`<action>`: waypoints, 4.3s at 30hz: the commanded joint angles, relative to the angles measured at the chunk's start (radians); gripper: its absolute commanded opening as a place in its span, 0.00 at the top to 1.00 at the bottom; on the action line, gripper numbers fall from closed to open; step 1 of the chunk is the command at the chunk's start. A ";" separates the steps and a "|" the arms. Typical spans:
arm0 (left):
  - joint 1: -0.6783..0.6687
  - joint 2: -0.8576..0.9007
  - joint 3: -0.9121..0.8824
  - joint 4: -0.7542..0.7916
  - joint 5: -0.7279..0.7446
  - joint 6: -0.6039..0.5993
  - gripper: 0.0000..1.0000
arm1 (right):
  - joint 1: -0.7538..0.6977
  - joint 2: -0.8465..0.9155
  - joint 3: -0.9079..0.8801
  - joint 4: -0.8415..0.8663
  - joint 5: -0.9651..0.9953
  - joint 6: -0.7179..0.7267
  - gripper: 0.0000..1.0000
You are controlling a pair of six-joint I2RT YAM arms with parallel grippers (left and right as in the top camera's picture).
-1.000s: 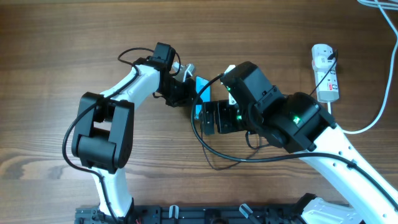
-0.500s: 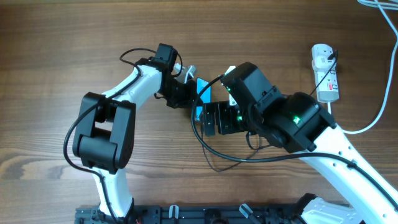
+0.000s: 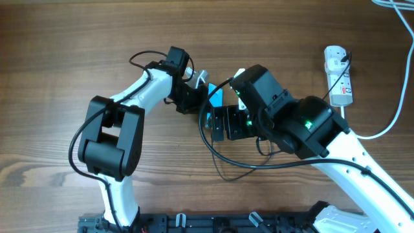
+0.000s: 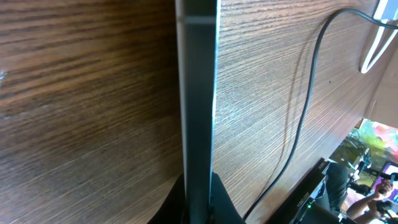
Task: Plug charger to phone and switch on socket
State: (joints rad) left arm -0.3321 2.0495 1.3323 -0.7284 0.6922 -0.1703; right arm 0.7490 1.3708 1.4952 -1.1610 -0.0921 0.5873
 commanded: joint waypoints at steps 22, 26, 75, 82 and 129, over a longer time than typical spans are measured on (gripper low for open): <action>-0.006 0.032 -0.006 -0.001 -0.040 0.006 0.72 | -0.002 0.000 0.018 -0.023 0.017 0.015 0.00; -0.006 0.032 -0.006 -0.010 -0.083 0.005 0.64 | -0.002 0.000 0.018 -0.032 0.017 0.015 0.00; 0.103 -0.398 0.216 -0.282 -0.575 -0.201 0.00 | -1.292 0.801 0.505 -0.089 -0.012 -0.193 0.00; 0.103 -0.398 0.216 -0.282 -0.575 -0.201 0.00 | -1.290 0.930 0.505 -0.076 -0.079 -0.247 0.00; 0.103 -0.398 0.216 -0.282 -0.575 -0.201 0.00 | -1.204 1.011 0.445 0.027 -0.016 -0.247 0.01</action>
State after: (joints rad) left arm -0.2272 1.6463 1.5486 -1.0103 0.1272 -0.3584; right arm -0.4644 2.3528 1.9755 -1.1469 -0.0814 0.3534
